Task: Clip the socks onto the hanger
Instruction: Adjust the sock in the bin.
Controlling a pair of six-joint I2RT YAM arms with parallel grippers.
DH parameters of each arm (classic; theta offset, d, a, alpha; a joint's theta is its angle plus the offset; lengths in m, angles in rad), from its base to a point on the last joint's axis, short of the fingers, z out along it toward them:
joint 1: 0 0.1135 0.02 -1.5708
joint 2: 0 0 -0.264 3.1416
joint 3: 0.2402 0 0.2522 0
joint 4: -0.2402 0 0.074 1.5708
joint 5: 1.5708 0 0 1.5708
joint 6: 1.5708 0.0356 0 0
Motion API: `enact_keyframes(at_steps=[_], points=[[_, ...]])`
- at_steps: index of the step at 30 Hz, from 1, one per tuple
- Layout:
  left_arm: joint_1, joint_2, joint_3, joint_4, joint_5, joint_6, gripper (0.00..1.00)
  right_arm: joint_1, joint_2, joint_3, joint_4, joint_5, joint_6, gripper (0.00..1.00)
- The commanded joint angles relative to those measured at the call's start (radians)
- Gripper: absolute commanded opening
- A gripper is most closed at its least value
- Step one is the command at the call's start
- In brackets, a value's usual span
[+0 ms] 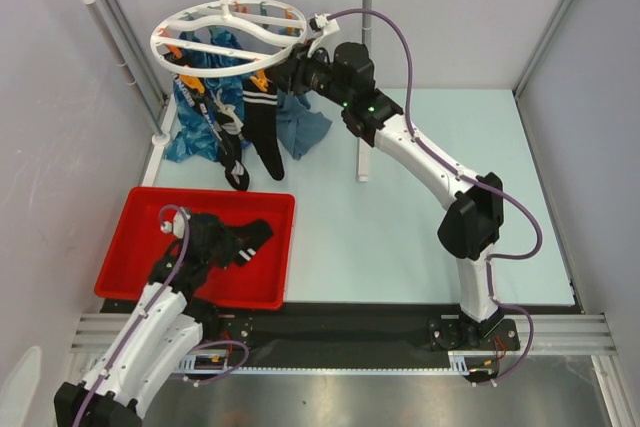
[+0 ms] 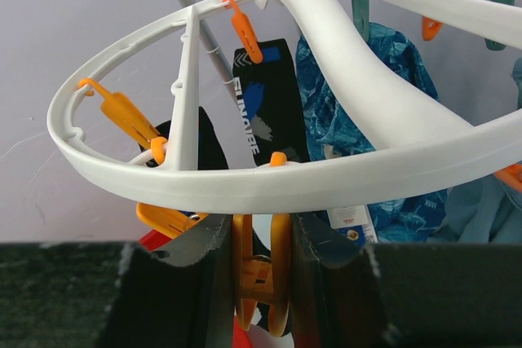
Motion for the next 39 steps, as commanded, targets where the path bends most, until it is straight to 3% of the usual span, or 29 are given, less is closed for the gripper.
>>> enact_keyframes(at_steps=[1,6,14,26,31,39], points=[[-0.014,-0.028,-0.057,-0.043,-0.034,-0.103,0.44,-0.001,-0.074,-0.018,0.044,-0.018,0.012,0.00],[-0.014,0.032,-0.106,-0.005,0.002,-0.144,0.43,-0.003,-0.075,-0.024,0.050,-0.021,0.013,0.00],[-0.014,0.049,-0.075,-0.138,-0.094,-0.203,0.50,-0.004,-0.085,-0.036,0.061,-0.024,0.012,0.00],[-0.014,-0.123,0.020,-0.261,-0.128,-0.144,0.43,-0.003,-0.082,-0.033,0.056,-0.024,0.008,0.00],[-0.015,-0.115,-0.021,-0.301,-0.128,-0.181,0.47,-0.001,-0.078,-0.024,0.050,-0.021,0.008,0.00],[-0.014,-0.030,-0.090,-0.181,-0.113,-0.212,0.50,0.008,-0.077,-0.024,0.048,-0.017,0.005,0.00]])
